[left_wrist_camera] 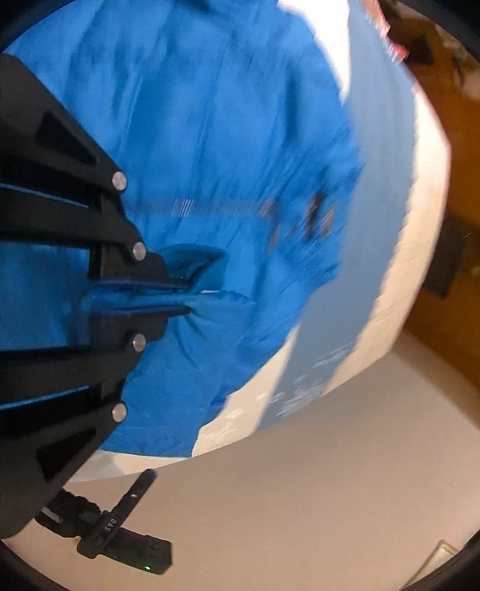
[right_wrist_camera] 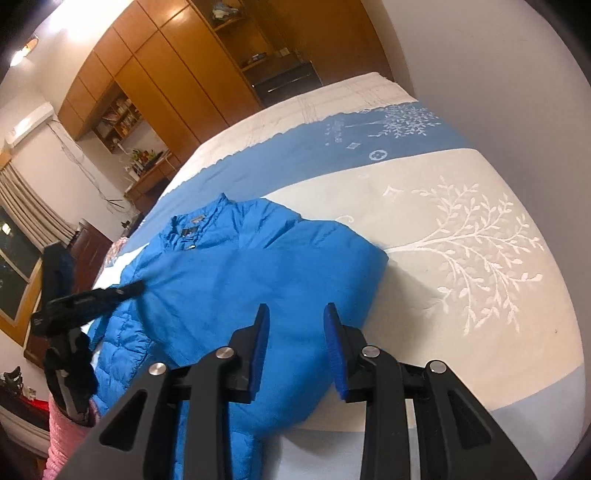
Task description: Fold large clothes
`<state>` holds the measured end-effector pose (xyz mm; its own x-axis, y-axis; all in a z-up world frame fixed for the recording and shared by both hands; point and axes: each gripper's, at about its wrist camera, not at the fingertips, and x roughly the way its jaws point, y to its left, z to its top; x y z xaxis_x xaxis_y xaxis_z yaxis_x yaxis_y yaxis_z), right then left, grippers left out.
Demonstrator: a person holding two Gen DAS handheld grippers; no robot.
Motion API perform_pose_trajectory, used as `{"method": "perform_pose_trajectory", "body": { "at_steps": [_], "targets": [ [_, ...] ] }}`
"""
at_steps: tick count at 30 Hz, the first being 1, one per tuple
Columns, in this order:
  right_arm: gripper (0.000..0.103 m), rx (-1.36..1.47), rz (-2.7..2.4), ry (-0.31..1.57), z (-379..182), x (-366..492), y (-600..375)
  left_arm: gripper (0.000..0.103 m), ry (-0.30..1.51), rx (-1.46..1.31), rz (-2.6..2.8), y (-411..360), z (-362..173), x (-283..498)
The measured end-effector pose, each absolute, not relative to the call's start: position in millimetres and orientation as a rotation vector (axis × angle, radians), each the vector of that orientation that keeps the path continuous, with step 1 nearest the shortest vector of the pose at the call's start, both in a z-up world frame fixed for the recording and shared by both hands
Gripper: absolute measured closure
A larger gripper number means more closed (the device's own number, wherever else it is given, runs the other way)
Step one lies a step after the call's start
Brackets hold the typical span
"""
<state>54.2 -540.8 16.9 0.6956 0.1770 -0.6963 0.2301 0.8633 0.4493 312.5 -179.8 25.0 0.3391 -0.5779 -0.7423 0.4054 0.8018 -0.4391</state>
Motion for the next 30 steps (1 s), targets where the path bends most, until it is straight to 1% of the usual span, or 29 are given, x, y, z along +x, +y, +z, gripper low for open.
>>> {"method": "perform_pose_trajectory", "body": {
  "at_steps": [3,7,16,18,20,22,23,25,26,27,29,30],
  "targets": [
    [0.072,0.529,0.006,0.834,16.5,66.4,-528.5,0.097,0.999,-0.18,-0.57,-138.3,39.6,321.9],
    [0.072,0.493,0.075,0.905,8.7,99.2,-501.7,0.097,1.002,-0.167,-0.46,-99.0,40.0,340.0],
    [0.072,0.459,0.074,1.014,-27.6,151.1,-474.2,0.096,1.095,-0.142,-0.311,-50.3,-11.0,381.7],
    [0.077,0.421,0.048,1.046,-40.3,156.8,-468.8,0.091,1.111,-0.138,-0.312,-44.4,-21.5,385.3],
    [0.078,0.42,0.041,1.05,-45.4,157.6,-467.9,0.087,1.116,-0.128,-0.31,-48.2,-29.9,384.5],
    [0.079,0.42,0.034,1.059,-43.5,157.4,-468.3,0.085,1.122,-0.13,-0.312,-47.3,-31.1,385.9],
    [0.079,0.414,0.03,1.064,-40.6,156.9,-468.2,0.084,1.128,-0.138,-0.311,-45.8,-28.0,385.7],
    [0.076,0.412,0.03,1.051,-25.3,153.4,-467.8,0.086,1.114,-0.164,-0.307,-41.8,-13.5,381.8],
    [0.076,0.407,0.039,1.029,-15.2,152.3,-466.5,0.084,1.083,-0.174,-0.318,-41.8,-0.3,376.9],
    [0.075,0.402,0.044,1.008,-6.7,152.6,-465.5,0.077,1.056,-0.174,-0.334,-43.6,10.5,371.8],
    [0.075,0.396,0.045,0.987,5.5,158.5,-461.3,0.068,1.017,-0.145,-0.357,-59.1,26.4,363.6],
    [0.075,0.394,0.045,0.991,6.8,162.2,-458.9,0.066,1.005,-0.125,-0.37,-68.5,30.2,360.8]
  ]
}}
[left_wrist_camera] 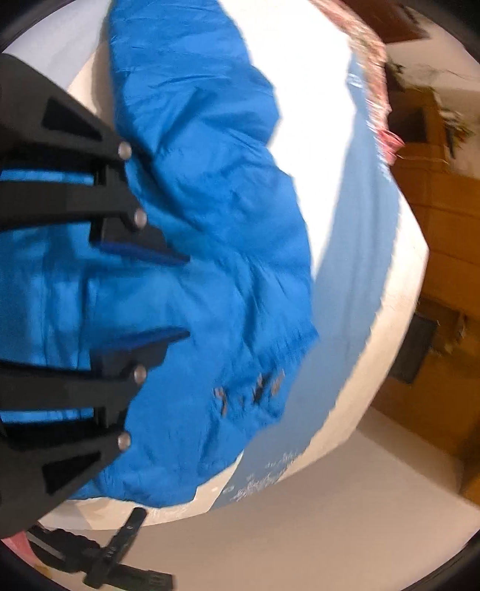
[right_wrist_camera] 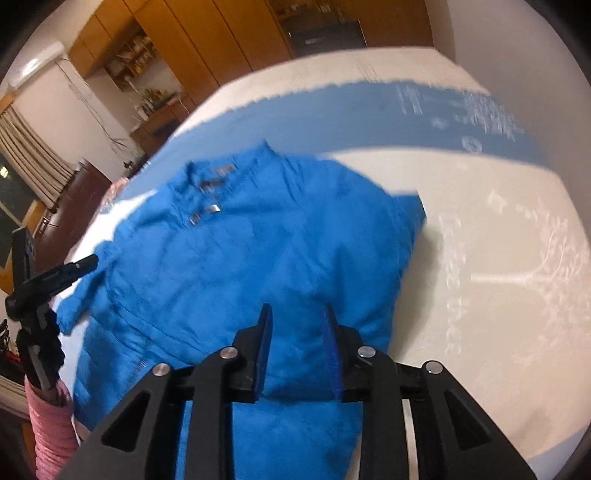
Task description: Fold large clothes
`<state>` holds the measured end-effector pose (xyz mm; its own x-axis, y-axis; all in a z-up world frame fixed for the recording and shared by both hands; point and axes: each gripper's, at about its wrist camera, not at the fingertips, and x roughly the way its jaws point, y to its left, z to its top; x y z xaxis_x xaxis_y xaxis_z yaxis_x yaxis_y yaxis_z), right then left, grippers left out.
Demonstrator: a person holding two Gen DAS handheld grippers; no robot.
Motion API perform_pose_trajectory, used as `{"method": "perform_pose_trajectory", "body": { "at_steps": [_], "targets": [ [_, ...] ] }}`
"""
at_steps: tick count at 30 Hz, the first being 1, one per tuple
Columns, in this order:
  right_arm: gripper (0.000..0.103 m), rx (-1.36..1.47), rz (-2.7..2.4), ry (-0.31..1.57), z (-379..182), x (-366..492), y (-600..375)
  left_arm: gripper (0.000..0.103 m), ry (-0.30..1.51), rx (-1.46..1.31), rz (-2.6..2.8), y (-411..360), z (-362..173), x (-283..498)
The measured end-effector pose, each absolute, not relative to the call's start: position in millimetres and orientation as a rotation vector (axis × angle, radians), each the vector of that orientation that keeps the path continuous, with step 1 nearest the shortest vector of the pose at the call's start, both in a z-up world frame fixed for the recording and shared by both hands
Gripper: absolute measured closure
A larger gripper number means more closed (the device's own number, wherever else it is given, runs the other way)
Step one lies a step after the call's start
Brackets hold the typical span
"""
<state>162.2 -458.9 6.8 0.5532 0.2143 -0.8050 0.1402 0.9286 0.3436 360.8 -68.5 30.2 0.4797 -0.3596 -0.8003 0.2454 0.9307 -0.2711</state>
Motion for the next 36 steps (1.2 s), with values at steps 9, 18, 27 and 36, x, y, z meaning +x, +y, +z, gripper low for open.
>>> {"method": "perform_pose_trajectory", "body": {
  "at_steps": [9,18,27,36],
  "targets": [
    [0.077,0.402,0.01,1.089,-40.5,194.3,-450.5,0.066,1.136,-0.015,-0.395,-119.2,-28.6,377.7],
    [0.08,0.509,0.043,1.05,-47.6,186.2,-462.8,0.064,1.101,0.008,-0.408,-119.7,-33.8,375.5],
    [0.057,0.442,0.081,1.0,-6.5,152.0,-449.6,0.038,1.075,-0.123,-0.36,-10.8,19.2,338.2],
    [0.056,0.379,0.067,1.036,-7.5,150.3,-438.9,0.036,1.115,-0.3,0.072,201.1,-1.6,292.5]
  ]
}}
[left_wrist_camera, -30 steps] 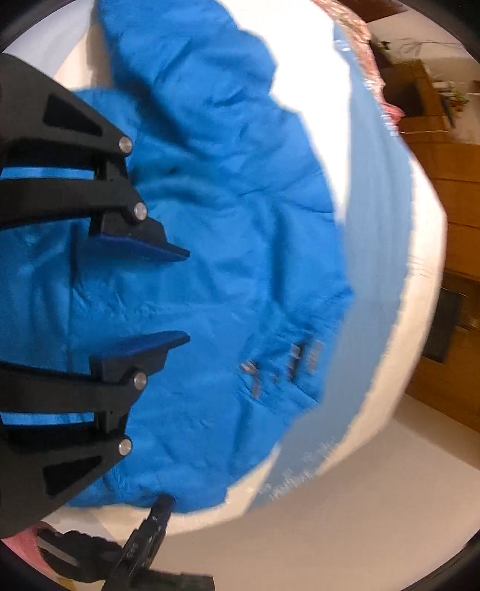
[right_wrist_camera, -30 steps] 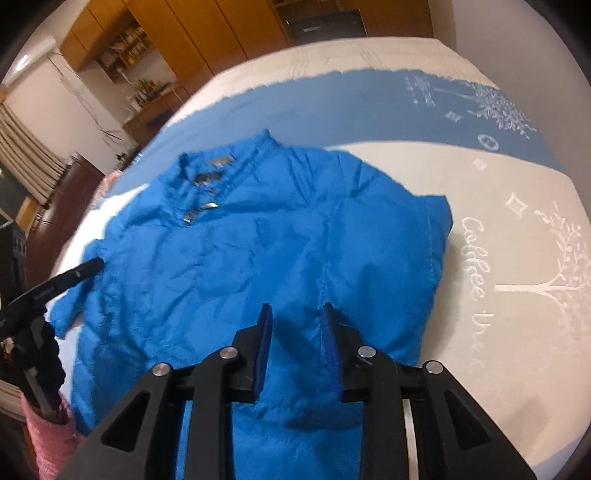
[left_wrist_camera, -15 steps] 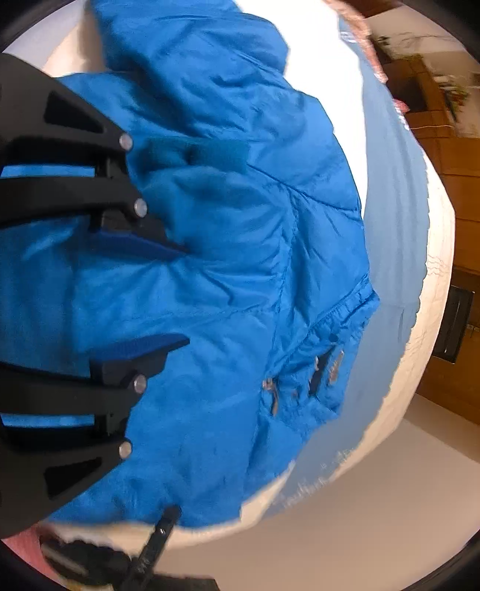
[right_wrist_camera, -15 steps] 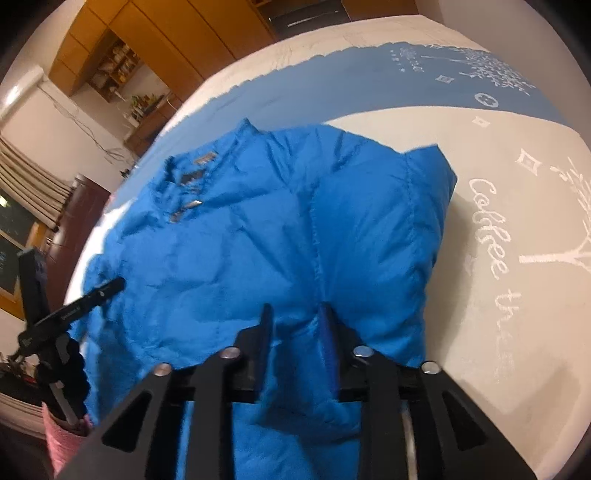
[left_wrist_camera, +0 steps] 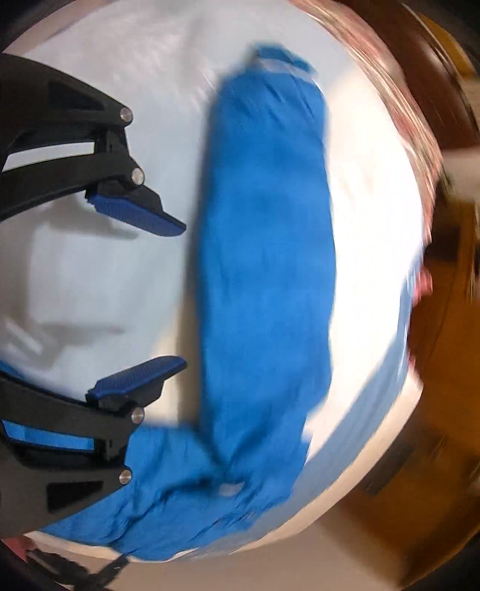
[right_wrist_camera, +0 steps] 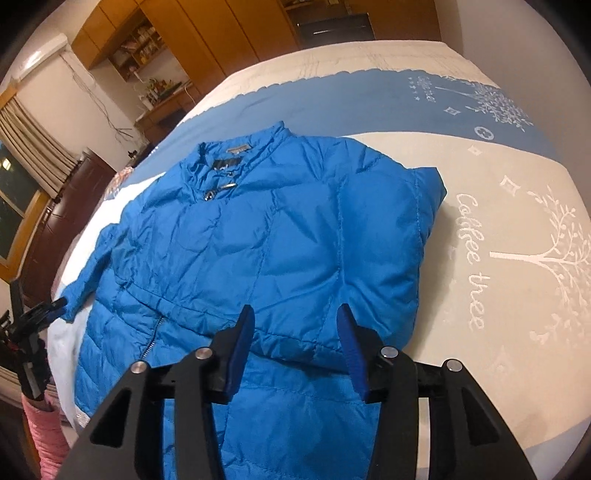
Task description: Fold large clothes
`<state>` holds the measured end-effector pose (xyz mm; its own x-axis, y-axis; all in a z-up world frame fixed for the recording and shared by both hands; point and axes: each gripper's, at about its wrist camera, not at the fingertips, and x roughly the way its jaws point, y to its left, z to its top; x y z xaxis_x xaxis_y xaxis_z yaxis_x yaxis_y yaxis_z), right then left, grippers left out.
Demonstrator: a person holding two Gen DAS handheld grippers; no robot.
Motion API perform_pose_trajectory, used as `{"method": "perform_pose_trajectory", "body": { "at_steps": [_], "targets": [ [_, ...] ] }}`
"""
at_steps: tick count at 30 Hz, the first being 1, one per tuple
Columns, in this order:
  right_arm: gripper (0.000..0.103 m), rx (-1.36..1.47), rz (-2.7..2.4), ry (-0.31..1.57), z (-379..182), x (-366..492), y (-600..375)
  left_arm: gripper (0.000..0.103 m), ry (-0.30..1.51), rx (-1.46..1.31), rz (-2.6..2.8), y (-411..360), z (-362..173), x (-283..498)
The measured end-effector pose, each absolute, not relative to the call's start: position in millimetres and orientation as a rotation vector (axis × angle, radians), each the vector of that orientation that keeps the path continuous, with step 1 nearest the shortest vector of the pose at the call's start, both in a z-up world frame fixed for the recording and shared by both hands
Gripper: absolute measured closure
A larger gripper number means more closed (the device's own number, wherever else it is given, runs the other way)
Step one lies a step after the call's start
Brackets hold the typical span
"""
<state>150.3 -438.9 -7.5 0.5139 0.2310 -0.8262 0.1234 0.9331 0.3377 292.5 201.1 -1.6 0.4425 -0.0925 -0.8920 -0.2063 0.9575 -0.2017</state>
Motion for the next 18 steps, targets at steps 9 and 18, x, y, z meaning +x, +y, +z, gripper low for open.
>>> {"method": "perform_pose_trajectory", "body": {
  "at_steps": [9,18],
  "targets": [
    [0.056,0.376,0.046,1.067,-22.0,157.7,-438.5,0.036,1.109,-0.557,0.19,303.8,-33.6,283.5],
    [0.056,0.363,0.039,1.074,-27.8,161.5,-439.0,0.039,1.02,-0.831,0.225,361.5,-64.2,301.1]
  ]
}}
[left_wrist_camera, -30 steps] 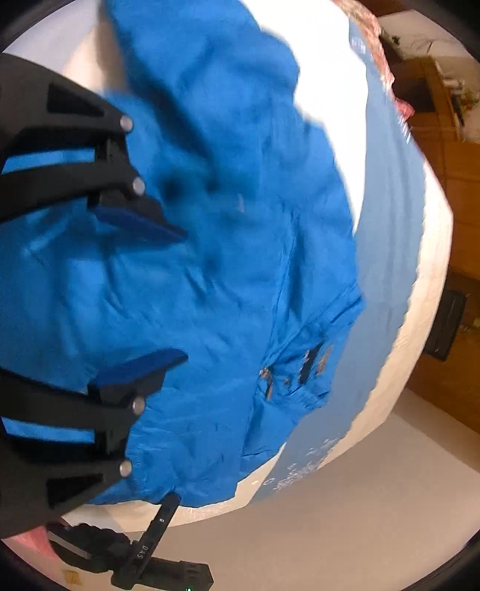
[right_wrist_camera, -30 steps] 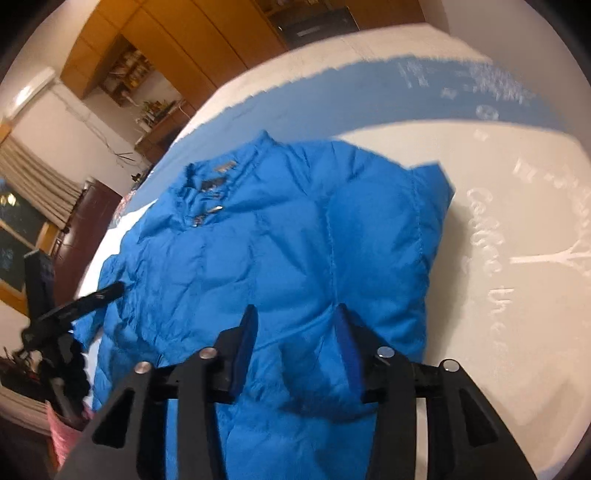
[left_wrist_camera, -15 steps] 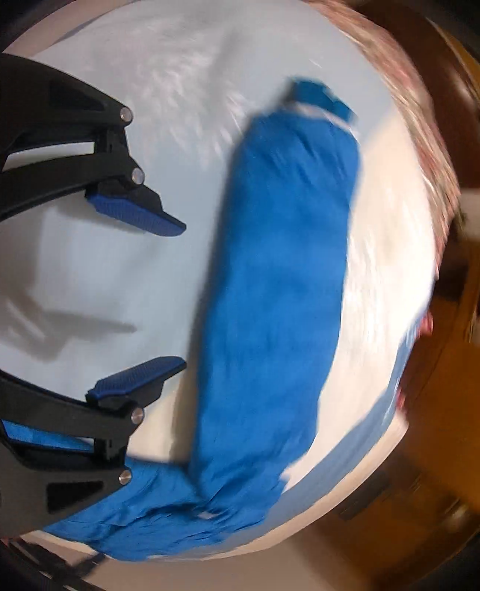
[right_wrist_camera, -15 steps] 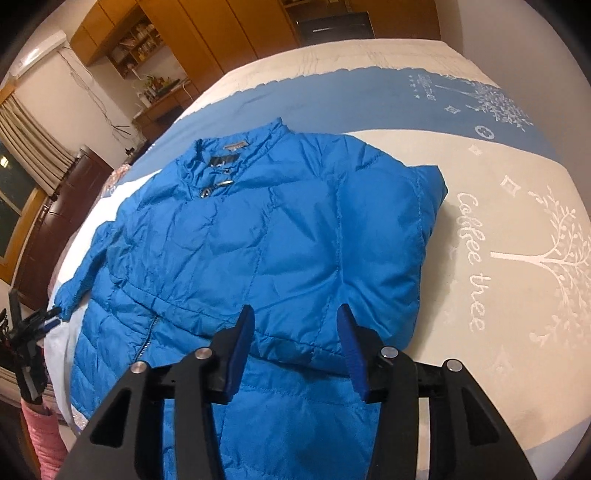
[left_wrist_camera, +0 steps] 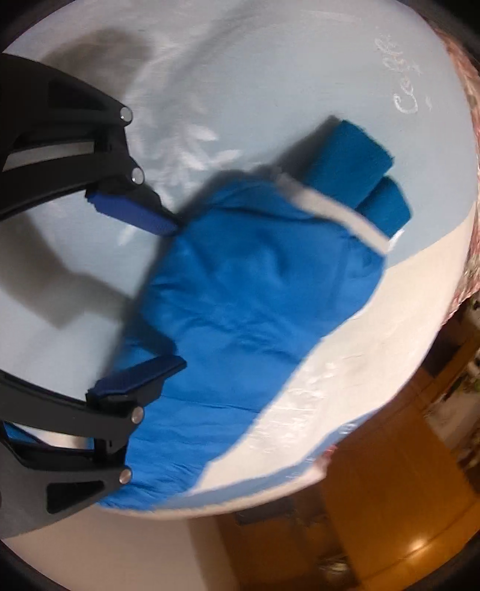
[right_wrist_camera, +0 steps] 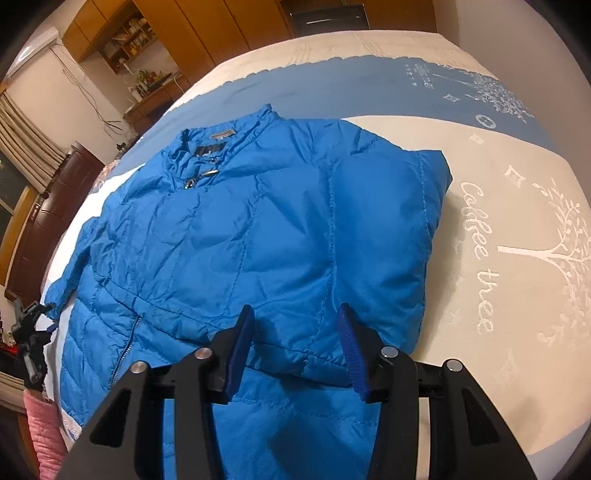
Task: Fold large clothes
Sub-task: 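Grasp the other sleeve cuff with the left gripper and fold it across the jacket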
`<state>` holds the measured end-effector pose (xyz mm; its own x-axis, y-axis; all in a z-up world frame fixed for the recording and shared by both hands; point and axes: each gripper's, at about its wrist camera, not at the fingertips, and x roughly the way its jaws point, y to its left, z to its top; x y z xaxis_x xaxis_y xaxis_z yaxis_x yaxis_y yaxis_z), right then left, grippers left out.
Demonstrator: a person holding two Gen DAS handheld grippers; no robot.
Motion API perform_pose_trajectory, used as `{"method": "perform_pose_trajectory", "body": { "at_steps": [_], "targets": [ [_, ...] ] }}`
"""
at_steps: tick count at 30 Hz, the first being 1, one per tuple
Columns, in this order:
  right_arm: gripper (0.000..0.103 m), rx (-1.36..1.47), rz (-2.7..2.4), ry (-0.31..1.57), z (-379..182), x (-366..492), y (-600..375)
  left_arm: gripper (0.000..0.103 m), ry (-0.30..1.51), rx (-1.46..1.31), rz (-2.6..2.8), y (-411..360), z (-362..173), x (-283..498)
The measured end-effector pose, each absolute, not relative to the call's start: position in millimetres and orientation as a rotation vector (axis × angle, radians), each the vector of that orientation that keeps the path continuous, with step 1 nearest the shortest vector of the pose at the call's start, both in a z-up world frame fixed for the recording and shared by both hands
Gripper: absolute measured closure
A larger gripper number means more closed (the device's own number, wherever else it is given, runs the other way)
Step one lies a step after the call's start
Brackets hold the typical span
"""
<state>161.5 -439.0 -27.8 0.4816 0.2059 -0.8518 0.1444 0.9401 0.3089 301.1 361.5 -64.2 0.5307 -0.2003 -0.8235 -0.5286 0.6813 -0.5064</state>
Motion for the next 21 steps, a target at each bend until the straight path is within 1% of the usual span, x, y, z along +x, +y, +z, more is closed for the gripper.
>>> {"method": "perform_pose_trajectory", "body": {
  "at_steps": [1,2,3,4,5,6,9,11,16,19,21],
  "targets": [
    [0.056,0.36,0.037,1.075,-28.4,161.9,-438.6,0.04,1.008,-0.853,0.227,364.7,-65.2,300.8],
    [0.056,0.357,0.036,1.076,-28.5,162.4,-438.1,0.047,0.995,-0.887,0.228,369.3,-66.3,301.7],
    [0.056,0.353,0.035,1.076,-28.8,162.7,-437.7,0.065,0.99,-0.898,0.234,373.2,-67.9,302.6],
    [0.056,0.352,0.034,1.076,-29.2,163.5,-437.6,0.076,0.988,-0.907,0.242,375.8,-69.1,303.1],
    [0.056,0.352,0.034,1.077,-29.4,163.8,-437.5,0.087,0.977,-0.939,0.234,379.4,-72.3,302.5],
    [0.056,0.352,0.033,1.079,-29.7,164.0,-437.5,0.092,0.962,-0.973,0.218,382.2,-74.2,299.8],
    [0.056,0.355,0.033,1.081,-30.8,164.5,-438.0,0.096,0.913,-0.954,0.208,378.1,-72.0,292.5],
    [0.056,0.359,0.032,1.084,-32.2,165.0,-438.3,0.096,0.908,-0.892,0.22,370.1,-70.0,293.3],
    [0.056,0.358,0.032,1.084,-36.6,165.7,-437.9,0.096,0.927,-0.857,0.237,360.3,-77.5,300.0],
    [0.056,0.373,0.038,1.081,-35.5,164.9,-439.0,0.098,0.903,-0.808,0.253,353.0,-67.0,300.9],
    [0.056,0.389,0.049,1.071,-31.8,161.9,-440.6,0.1,0.86,-0.753,0.246,343.7,-47.2,297.1]
  ]
}}
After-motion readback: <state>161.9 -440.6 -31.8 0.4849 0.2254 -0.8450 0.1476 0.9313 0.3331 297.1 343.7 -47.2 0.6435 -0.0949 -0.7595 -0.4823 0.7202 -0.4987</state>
